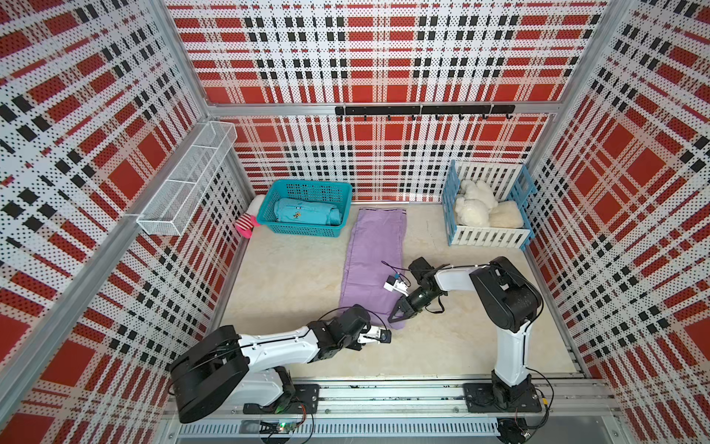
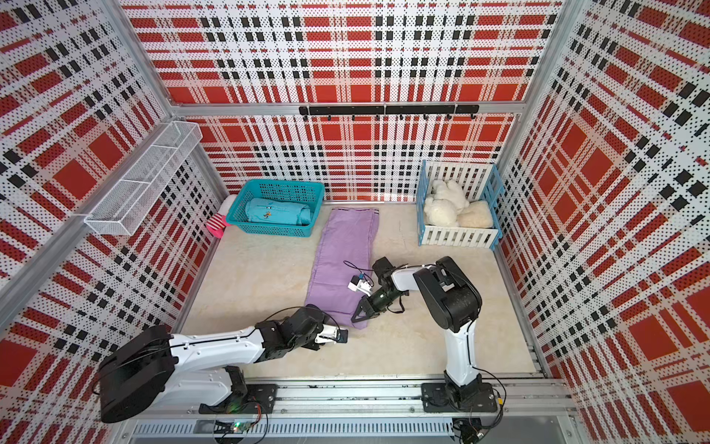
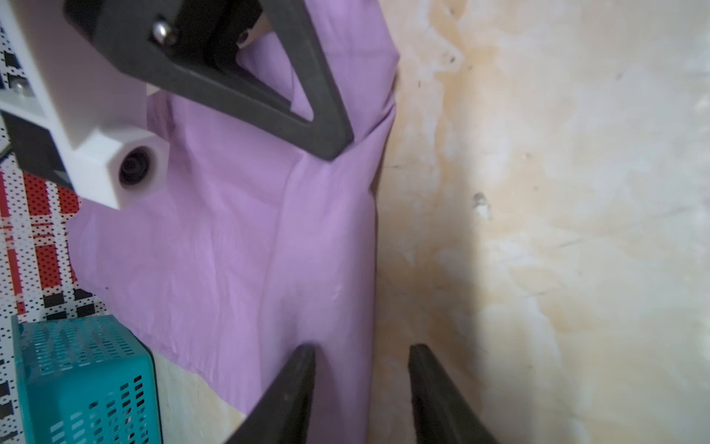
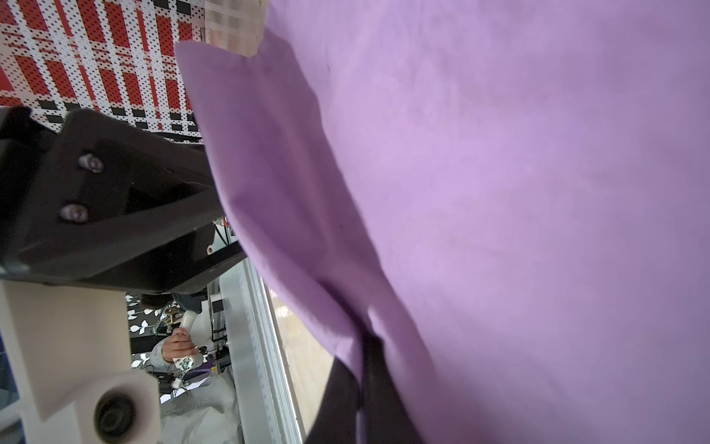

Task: Roll up the long pants
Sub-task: Roll the long pant at the center of the board.

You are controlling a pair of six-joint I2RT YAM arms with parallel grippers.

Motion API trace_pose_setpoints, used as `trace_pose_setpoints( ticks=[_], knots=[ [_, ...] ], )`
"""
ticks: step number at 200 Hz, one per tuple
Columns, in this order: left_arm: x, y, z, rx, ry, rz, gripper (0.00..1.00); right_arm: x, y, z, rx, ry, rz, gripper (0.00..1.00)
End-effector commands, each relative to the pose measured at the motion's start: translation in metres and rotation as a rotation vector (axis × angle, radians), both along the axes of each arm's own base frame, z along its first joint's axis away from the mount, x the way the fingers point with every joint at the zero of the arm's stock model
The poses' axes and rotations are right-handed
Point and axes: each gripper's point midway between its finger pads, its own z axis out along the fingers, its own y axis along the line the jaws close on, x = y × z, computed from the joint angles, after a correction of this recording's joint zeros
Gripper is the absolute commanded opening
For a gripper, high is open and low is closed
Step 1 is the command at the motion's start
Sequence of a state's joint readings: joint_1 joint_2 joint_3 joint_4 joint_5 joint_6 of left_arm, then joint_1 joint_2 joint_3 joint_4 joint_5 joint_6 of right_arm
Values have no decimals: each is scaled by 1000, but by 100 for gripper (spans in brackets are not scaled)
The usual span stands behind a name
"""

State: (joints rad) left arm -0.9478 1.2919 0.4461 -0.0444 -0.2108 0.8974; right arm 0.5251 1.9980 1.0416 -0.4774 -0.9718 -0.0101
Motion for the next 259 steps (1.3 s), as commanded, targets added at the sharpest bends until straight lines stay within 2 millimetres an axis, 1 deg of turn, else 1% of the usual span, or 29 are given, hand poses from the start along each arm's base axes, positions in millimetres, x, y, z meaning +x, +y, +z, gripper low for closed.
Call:
trace_pose_setpoints(
  ticks=[1,14,38,79,103,124,137,152,167,186,205,217,238,259],
  knots=[
    [12,-8,11,-46,-12,1,55,-2,-12,-20,-61,15,-11,0],
    [13,-8,10,-53,5,-7,58,-1,-11,-20,-60,16,-12,0],
    [16,-4,4,-39,24,2,61,-2,-11,-21,-60,21,-11,0],
    [15,-2,-10,4,106,-13,61,-2,-12,-21,-60,25,-10,0],
    [15,6,-18,41,152,5,54,0,-12,-21,-68,25,-9,0],
    [8,12,-25,86,208,-10,48,4,-12,-19,-75,17,-10,0],
    [4,13,-24,90,224,-18,43,8,-10,-15,-73,10,-9,0],
    [2,13,-24,93,231,-23,42,13,-7,-11,-73,0,-8,0],
    [0,15,-28,111,247,-26,43,17,-5,-8,-71,-5,-5,0],
    [-4,19,-37,152,280,-29,47,21,-3,-3,-67,-8,-2,0],
    [-4,22,-46,185,309,-25,47,24,0,2,-50,-11,0,0],
    [-1,22,-49,196,311,-9,47,24,1,4,-42,-8,1,0],
    [7,22,-51,188,322,30,44,23,1,4,-41,-3,1,0],
    [9,21,-59,195,356,38,40,19,-1,1,-45,11,6,0]
  ],
)
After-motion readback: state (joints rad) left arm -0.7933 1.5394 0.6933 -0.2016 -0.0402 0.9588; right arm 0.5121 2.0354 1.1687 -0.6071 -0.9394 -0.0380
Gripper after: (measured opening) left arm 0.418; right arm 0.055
